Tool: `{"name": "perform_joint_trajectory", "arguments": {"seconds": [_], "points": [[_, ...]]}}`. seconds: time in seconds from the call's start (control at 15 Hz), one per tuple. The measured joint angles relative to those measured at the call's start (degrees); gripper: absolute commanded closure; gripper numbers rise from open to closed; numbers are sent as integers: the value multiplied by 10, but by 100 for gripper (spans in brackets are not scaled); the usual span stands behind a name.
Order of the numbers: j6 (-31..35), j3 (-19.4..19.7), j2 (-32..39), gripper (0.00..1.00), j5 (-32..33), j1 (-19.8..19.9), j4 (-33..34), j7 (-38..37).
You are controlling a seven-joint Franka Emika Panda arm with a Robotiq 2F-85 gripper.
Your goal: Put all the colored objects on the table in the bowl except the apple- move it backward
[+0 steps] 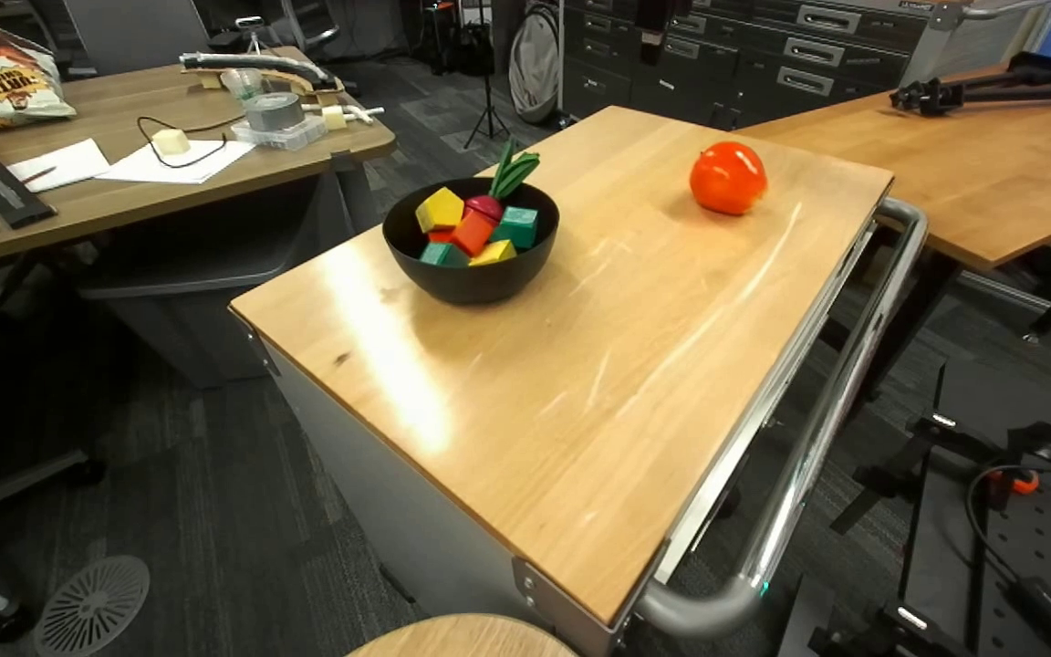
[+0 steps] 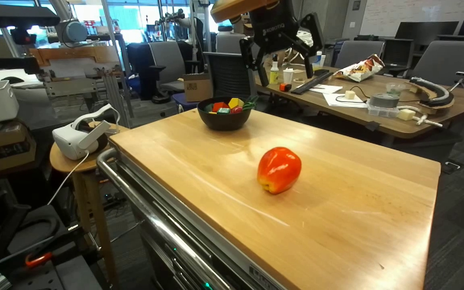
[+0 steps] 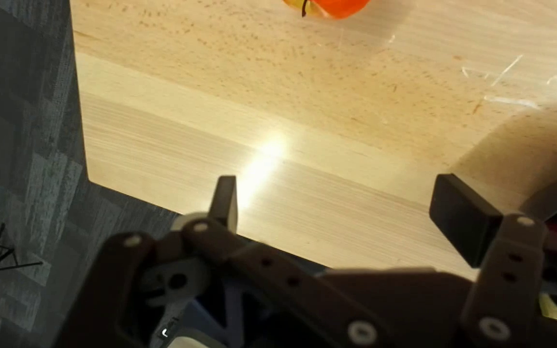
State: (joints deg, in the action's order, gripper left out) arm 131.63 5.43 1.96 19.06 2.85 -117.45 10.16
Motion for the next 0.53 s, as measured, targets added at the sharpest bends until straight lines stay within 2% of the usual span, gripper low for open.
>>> {"name": "perform_joint_trajectory", "arguments": {"seconds": [0.2, 0.53], "points": [[-8, -1, 16, 0, 0, 1, 0, -10], [-78, 6, 46, 0, 12, 5, -3, -79]]}}
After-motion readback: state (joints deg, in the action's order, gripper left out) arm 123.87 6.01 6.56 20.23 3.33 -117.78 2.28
